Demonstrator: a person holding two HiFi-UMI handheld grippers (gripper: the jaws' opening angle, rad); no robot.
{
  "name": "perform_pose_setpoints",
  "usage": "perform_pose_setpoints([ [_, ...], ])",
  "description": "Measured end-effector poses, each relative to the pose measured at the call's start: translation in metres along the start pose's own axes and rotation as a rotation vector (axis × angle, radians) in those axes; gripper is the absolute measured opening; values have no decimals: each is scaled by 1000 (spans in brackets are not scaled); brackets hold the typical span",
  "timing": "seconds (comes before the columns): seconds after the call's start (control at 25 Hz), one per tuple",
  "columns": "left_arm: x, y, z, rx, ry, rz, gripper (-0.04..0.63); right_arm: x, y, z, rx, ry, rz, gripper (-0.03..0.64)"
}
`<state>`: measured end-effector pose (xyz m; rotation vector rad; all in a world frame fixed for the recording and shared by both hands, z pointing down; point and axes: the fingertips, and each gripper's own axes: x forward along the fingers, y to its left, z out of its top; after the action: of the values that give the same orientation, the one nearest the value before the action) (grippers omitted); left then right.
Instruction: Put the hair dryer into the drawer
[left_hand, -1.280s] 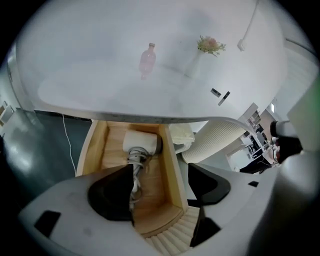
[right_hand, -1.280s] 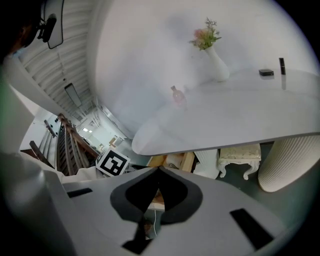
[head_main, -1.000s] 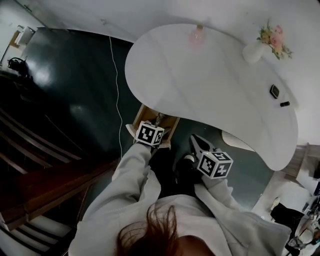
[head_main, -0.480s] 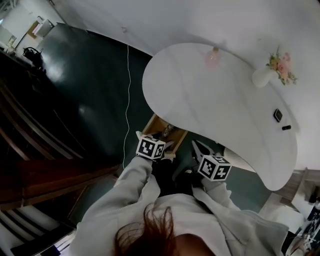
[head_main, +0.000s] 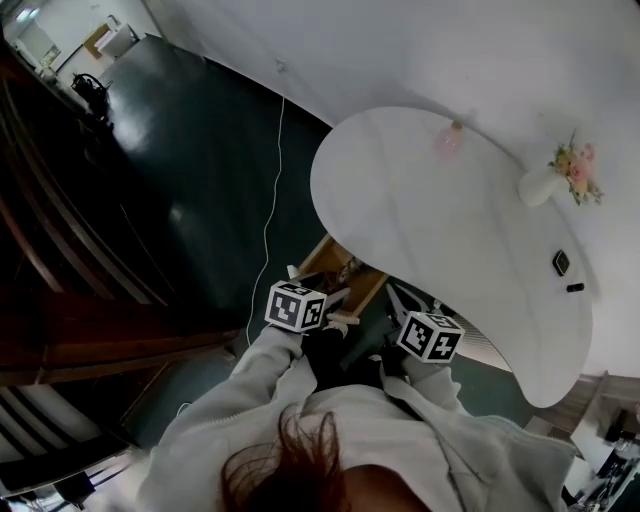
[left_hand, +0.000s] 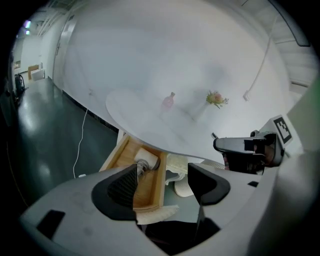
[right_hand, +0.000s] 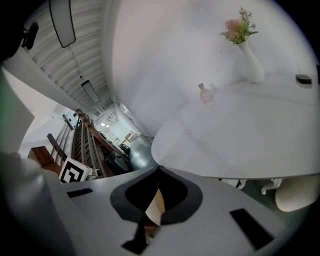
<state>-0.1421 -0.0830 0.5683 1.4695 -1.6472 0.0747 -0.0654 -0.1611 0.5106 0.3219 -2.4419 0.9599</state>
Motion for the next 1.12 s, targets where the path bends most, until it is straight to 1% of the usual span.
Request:
perform_pose_setpoints([
  [0.12,-17,7,7,-26,-64,20,314,3,4,0,-5,4,4,49],
  [0.2,-27,8,13,-37,-115,18,313,5,8,2,-15,4,9,49],
  [0.4,-55,10,27,-41,-219,17,310,11,20,7,-50,3,35,49],
  [0.44,-61,13,29,-42,-240,26,301,12,24,7,-59,3,40,49],
  [0.48,-68,17,32,-44,-263,40,271,13,28,7,-69,2,43,49],
  [0.52,-75,21,35,-44,-287,54,216,13,32,7,-78,-2,47,49],
  [0.56,-81,25,38,-43,-310,65,181,13,35,8,-86,-9,51,49],
  [0.64,-93,28,44,-34,-346,79,179,12,41,12,-101,-27,59,49],
  [0.68,-99,30,46,-26,-364,90,172,11,44,14,-114,-38,60,49],
  [0.72,-105,32,50,-16,-384,102,151,10,46,17,-131,-50,58,49],
  [0.8,-118,34,56,9,-438,116,85,7,51,22,-167,-74,49,49],
  [0.92,-133,28,68,42,-527,91,42,0,50,28,-188,-107,30,49],
  [1.0,-141,23,76,71,-575,85,32,-4,48,33,-190,-127,17,49],
  [1.12,-151,16,85,158,-621,111,25,-11,44,39,-205,-160,-14,49],
])
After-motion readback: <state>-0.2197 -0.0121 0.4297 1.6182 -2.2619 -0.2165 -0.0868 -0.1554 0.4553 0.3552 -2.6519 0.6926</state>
